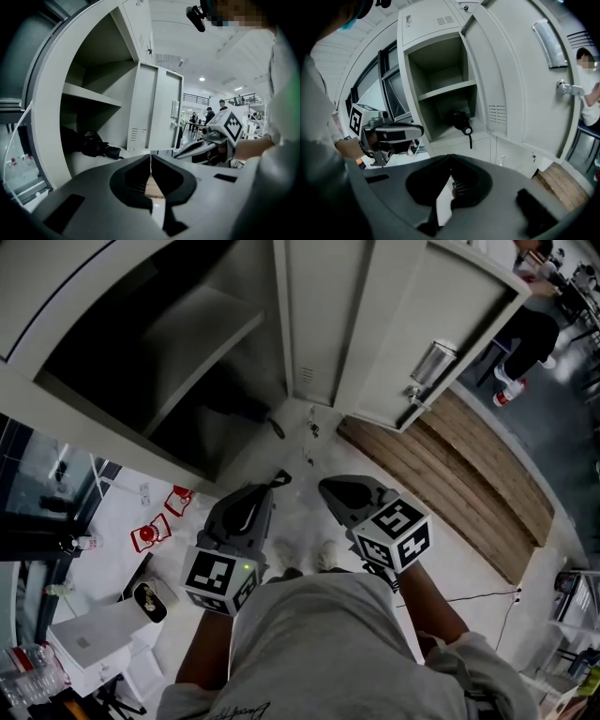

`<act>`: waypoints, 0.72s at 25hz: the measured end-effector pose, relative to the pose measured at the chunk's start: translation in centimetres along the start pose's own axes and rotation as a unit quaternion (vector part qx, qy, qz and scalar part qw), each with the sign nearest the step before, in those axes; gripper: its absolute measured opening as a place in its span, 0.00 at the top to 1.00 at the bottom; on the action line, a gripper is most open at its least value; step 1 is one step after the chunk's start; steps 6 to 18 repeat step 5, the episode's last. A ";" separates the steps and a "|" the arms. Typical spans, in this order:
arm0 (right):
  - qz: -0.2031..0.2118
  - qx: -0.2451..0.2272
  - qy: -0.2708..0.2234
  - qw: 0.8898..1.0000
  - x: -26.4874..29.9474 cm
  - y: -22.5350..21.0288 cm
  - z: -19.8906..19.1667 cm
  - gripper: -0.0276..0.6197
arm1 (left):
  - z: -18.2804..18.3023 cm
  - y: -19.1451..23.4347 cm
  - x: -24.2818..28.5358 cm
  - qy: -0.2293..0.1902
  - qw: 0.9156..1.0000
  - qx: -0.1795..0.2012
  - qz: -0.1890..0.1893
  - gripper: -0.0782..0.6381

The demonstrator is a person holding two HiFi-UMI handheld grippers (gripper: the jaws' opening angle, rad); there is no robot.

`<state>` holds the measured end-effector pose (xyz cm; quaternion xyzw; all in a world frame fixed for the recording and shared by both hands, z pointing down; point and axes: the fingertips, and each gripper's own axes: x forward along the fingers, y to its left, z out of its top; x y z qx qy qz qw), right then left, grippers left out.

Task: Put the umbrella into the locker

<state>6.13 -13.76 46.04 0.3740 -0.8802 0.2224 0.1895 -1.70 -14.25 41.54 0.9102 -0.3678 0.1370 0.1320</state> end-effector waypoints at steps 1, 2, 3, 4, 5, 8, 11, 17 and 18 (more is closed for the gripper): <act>0.002 0.000 0.001 1.000 0.1 0.2 -0.1 0.91 | -0.1 0.0 -0.1 0.001 1.000 0.000 0.000 0.86; 0.003 0.000 0.003 1.000 0.1 0.3 -0.1 0.91 | -0.1 0.0 -0.2 0.002 1.000 0.000 0.000 0.86; 0.005 0.001 0.003 1.000 0.2 0.5 -0.2 0.91 | -0.1 0.0 -0.4 0.004 1.000 0.001 0.000 0.86; 0.006 0.001 0.004 1.000 0.2 0.7 -0.2 0.91 | -0.2 0.0 -0.5 0.005 1.000 0.001 0.000 0.86; 0.007 0.002 0.004 1.000 0.3 0.8 -0.2 0.91 | -0.2 0.1 -0.6 0.006 1.000 0.002 0.000 0.86; 0.007 0.002 0.004 1.000 0.3 0.8 -0.2 0.91 | -0.2 0.1 -0.6 0.006 1.000 0.002 0.000 0.86; 0.007 0.002 0.004 1.000 0.3 0.8 -0.2 0.91 | -0.2 0.1 -0.6 0.006 1.000 0.002 0.000 0.86; 0.007 0.002 0.004 1.000 0.3 0.8 -0.2 0.91 | -0.2 0.1 -0.6 0.006 1.000 0.002 0.000 0.86; 0.007 0.002 0.004 1.000 0.3 0.8 -0.2 0.91 | -0.2 0.1 -0.6 0.006 1.000 0.002 0.000 0.86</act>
